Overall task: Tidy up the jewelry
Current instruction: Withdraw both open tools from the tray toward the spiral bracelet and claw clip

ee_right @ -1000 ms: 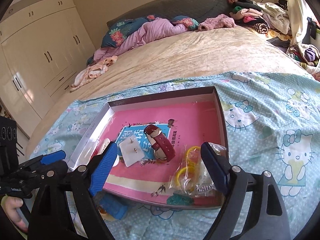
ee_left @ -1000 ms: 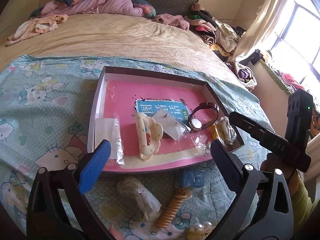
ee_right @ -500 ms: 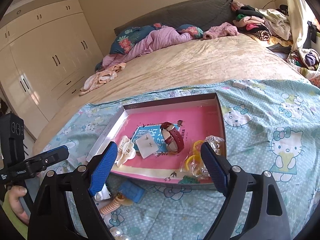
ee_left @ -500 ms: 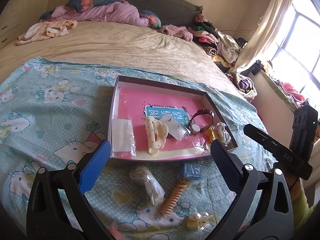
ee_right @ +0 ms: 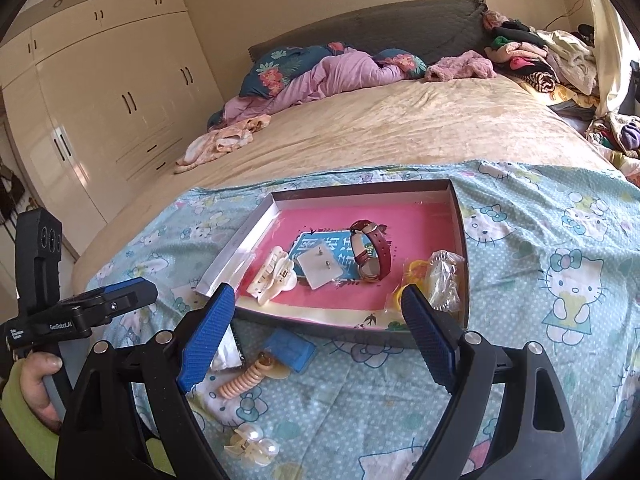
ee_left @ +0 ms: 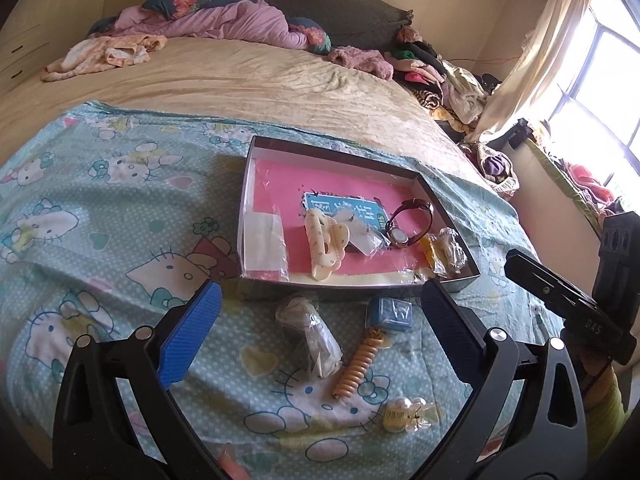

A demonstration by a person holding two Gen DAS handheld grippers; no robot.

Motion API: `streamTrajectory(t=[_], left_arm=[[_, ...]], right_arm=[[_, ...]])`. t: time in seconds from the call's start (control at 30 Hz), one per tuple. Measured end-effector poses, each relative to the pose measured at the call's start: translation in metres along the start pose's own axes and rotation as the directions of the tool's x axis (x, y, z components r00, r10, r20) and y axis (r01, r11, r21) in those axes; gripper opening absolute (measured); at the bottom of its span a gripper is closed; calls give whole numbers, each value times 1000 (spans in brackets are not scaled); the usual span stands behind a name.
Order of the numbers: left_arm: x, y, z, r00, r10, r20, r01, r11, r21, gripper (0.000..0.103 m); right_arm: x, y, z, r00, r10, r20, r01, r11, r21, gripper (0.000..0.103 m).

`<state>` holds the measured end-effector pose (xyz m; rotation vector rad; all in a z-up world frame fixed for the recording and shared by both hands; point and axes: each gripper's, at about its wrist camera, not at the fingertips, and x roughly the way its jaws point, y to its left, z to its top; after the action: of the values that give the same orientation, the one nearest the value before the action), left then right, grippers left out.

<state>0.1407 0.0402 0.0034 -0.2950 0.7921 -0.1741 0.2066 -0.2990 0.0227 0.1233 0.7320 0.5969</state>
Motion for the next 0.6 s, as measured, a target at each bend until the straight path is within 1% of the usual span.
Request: streamTrajectory(t=[0.37, 0.6], left_arm=[[-9, 3, -13, 1000, 20, -8, -20, 1000, 3, 93], [-12, 6, -22, 999, 31, -21, -31, 1000, 0, 93]], right_arm=[[-8, 18, -20, 999, 15, -36, -17, 998, -57, 84], [-10, 23, -30, 998, 25, -56, -29, 997, -72, 84]])
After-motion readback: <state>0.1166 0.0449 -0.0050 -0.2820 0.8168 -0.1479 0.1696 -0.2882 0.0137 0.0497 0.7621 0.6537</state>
